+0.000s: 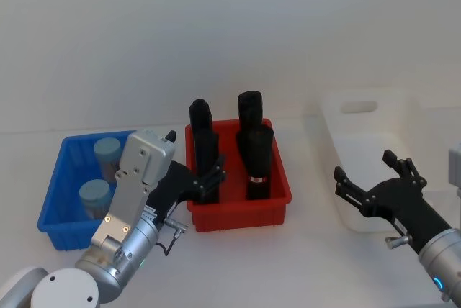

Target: Pick the cotton swabs from the blue box and place them into the white box.

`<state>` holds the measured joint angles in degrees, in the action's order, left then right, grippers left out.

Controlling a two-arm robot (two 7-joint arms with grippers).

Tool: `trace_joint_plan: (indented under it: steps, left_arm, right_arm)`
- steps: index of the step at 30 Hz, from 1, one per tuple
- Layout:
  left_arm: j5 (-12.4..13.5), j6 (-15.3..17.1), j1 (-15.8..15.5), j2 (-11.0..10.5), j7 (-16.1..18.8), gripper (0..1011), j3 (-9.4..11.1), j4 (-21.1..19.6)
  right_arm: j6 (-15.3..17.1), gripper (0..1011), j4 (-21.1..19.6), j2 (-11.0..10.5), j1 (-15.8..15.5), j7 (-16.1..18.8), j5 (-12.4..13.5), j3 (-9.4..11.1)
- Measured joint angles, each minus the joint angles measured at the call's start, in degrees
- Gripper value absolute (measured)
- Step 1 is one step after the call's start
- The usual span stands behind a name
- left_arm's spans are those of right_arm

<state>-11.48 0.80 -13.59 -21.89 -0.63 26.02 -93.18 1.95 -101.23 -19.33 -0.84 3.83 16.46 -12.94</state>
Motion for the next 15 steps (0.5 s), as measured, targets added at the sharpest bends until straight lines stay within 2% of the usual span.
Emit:
trace_joint_plan:
  steps: [15]
  left_arm:
    - [0.0,0.0,0.0,0.0,0.0,1004,0.0,0.0]
  right_arm:
    - [0.0,1002,0.0,0.0,0.0,0.0,0.0,0.0]
